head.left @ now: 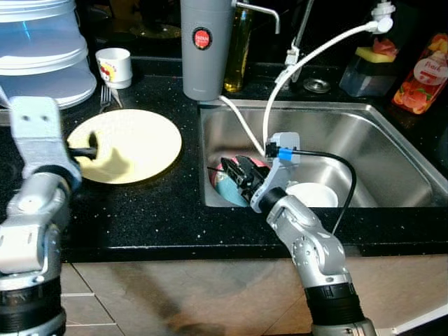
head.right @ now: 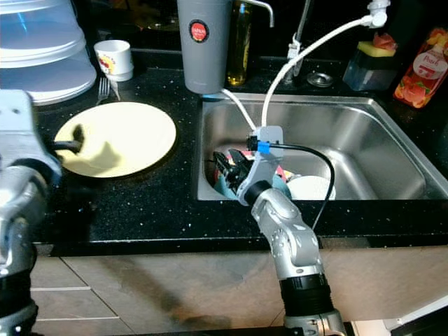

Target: Kitchen organization

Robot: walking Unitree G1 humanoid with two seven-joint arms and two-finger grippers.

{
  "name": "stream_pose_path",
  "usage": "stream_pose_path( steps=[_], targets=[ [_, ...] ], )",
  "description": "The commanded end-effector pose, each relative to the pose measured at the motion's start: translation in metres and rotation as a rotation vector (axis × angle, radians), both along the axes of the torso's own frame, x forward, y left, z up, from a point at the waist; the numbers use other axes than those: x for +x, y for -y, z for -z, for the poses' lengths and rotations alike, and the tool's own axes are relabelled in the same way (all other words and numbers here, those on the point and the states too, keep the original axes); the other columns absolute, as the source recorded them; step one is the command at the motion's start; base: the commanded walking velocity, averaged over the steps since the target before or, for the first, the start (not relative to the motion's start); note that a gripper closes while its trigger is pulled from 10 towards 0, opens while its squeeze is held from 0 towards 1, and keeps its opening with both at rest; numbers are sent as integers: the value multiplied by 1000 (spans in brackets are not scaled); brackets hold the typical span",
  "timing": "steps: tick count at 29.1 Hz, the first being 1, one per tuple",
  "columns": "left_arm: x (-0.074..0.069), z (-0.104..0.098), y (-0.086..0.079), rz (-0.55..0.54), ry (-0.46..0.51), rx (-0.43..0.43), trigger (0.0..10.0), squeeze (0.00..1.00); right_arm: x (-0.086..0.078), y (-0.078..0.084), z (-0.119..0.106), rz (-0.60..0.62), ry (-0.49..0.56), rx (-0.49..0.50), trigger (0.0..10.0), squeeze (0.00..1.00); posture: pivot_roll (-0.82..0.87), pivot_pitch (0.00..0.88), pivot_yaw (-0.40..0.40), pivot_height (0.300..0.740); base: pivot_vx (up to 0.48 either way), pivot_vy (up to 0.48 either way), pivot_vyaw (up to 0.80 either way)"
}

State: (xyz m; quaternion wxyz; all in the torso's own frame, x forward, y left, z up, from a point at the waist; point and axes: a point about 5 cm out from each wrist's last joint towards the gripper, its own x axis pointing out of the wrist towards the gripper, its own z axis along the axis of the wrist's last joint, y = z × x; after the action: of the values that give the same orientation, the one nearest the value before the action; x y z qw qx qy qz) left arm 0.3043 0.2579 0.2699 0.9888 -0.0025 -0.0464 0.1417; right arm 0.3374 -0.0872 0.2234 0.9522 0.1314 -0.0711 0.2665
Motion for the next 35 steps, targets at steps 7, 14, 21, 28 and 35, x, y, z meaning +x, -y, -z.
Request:
stream_pose_path(
  steps=[7,14,21,28,35],
  targets=[
    [6,21,-8,72,-58,-269,10000,0,0,2,1,4,-12,8,10000,0,40,109,-28,740,0,0,0],
    [23,47,0,223,-140,-543,10000,0,0,1,-1,-5,-4,14,10000,0,41,109,-30,740,0,0,0],
    [35,50,8,292,-196,-565,10000,0,1,2,-2,-4,-5,23,10000,0,35,120,-34,740,0,0,0],
    [49,45,9,303,-244,-525,10000,0,1,3,-3,-4,-7,33,10000,0,34,125,-34,740,0,0,0],
    [55,45,2,244,-246,-571,3020,0,2,3,-3,-4,-8,43,10000,0,34,125,-34,740,0,0,0]
  ],
)
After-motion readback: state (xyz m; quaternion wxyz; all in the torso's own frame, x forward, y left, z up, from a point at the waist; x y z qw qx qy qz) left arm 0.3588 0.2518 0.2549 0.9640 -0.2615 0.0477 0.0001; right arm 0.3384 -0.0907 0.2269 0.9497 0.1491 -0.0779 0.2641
